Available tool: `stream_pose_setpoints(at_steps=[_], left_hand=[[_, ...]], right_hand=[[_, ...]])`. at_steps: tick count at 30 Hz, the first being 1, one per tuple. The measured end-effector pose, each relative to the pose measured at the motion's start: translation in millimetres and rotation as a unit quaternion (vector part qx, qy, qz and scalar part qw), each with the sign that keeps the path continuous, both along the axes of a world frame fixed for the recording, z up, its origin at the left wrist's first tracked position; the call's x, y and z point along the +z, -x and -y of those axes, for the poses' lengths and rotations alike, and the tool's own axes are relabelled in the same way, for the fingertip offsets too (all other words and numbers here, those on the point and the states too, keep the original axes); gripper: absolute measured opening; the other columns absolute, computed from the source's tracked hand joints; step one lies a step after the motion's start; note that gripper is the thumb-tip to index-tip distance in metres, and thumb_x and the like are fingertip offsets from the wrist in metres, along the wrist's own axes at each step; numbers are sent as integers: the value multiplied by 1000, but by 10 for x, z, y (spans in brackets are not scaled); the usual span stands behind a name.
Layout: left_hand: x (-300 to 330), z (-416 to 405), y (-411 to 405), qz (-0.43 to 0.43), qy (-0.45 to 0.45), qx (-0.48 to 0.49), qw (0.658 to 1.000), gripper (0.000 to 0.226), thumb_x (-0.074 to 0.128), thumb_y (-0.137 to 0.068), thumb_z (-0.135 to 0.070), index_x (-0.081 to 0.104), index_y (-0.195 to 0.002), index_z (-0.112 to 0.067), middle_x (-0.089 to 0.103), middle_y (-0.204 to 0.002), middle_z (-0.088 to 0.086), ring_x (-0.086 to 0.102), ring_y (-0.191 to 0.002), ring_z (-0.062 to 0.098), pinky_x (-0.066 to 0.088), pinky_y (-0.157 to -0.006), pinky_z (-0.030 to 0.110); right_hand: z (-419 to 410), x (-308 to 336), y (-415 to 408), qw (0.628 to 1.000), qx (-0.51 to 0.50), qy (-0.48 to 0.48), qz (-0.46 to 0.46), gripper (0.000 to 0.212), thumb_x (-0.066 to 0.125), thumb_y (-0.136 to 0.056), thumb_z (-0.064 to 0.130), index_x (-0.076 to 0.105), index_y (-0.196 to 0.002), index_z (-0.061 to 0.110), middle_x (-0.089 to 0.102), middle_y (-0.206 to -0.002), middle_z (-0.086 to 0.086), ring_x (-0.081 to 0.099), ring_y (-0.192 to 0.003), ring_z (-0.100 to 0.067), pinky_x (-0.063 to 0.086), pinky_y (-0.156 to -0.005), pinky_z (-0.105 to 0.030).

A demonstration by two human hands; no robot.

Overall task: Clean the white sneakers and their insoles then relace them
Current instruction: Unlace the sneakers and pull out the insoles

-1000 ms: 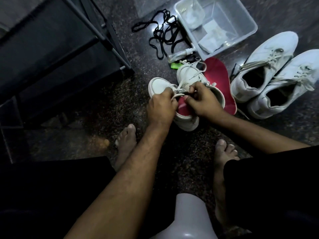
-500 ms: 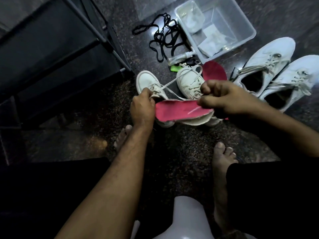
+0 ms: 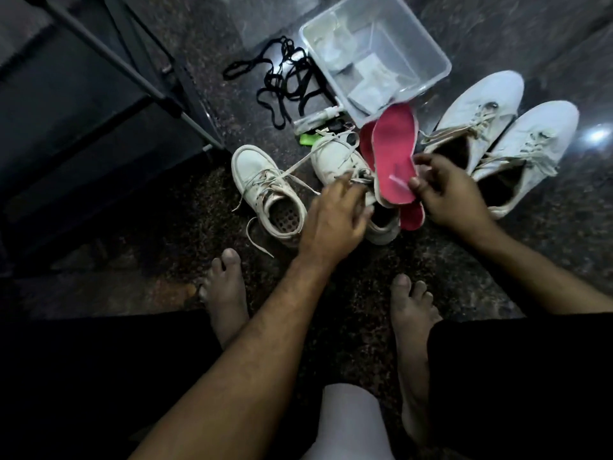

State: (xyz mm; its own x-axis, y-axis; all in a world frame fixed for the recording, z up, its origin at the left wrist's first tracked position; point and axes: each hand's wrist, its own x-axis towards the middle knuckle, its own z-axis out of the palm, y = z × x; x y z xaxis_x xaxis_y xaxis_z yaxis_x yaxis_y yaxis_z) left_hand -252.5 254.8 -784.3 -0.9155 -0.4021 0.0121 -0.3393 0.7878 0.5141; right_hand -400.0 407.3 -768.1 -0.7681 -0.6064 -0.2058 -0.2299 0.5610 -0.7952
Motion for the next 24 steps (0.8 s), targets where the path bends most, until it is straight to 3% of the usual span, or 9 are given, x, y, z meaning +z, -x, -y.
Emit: stream_pose_setpoints(at_steps=[3,6,7,10,12,16,19,24], left_hand=[[-46,-148,78,84,24,-17,996,42,61,-86,-46,63,-118,-19,49,-143,11,48,-124,33,48,-95,44],[4,-96,132,95,69,18,993,26,65,-82,-29,70,-97,-9,56,-124,14,53,-109,35,53,-82,48],[13,-35,121,101,72,46,991,22,65,-82,-23,68,-96,-6,55,-117,15,54,-105,35,52,-81,49],[29,183,8,120,37,153,980,21,63,-83,-6,59,-103,-1,51,-115,19,54,-103,38,50,-86,49],[22,283,-94,136,42,185,972,26,57,-82,4,55,-108,0,50,-120,21,54,-105,40,48,-88,49],[-53,454,-349,134,80,252,955,24,51,-85,1,53,-108,-4,50,-114,19,54,-103,41,44,-87,50],[-51,532,-440,135,38,267,953,23,50,-84,1,59,-103,-7,48,-114,17,53,-102,39,43,-87,48],[114,621,-187,273,43,225,934,26,59,-90,-11,72,-111,-18,54,-124,13,54,-115,34,48,-97,45]], right_hand=[[27,-138,-17,998,19,-52,-21,38,62,-95,20,61,-133,22,72,-103,-6,61,-88,-9,41,-73,-22],[104,-161,-41,999,35,-12,33,39,63,-95,16,61,-133,20,72,-109,-4,67,-94,-14,54,-88,-38],[129,-172,-82,997,60,-6,46,39,63,-94,15,60,-133,19,72,-104,-1,68,-90,-16,55,-86,-42],[205,-164,-282,990,134,-8,32,41,62,-94,14,58,-134,22,71,-102,11,67,-88,-8,53,-84,-32],[213,-200,-390,991,131,-25,-17,38,61,-94,19,58,-132,25,73,-108,4,69,-98,-18,54,-84,-37],[97,-297,-432,994,69,-66,-53,35,57,-93,26,55,-128,29,73,-101,-3,68,-94,-31,54,-77,-45],[-2,-378,-412,988,85,-116,-61,36,55,-92,29,49,-128,35,72,-100,-5,67,-93,-35,54,-73,-46],[9,-421,-391,966,158,-190,-71,34,51,-94,46,46,-127,41,73,-101,-2,68,-94,-33,56,-72,-45]])
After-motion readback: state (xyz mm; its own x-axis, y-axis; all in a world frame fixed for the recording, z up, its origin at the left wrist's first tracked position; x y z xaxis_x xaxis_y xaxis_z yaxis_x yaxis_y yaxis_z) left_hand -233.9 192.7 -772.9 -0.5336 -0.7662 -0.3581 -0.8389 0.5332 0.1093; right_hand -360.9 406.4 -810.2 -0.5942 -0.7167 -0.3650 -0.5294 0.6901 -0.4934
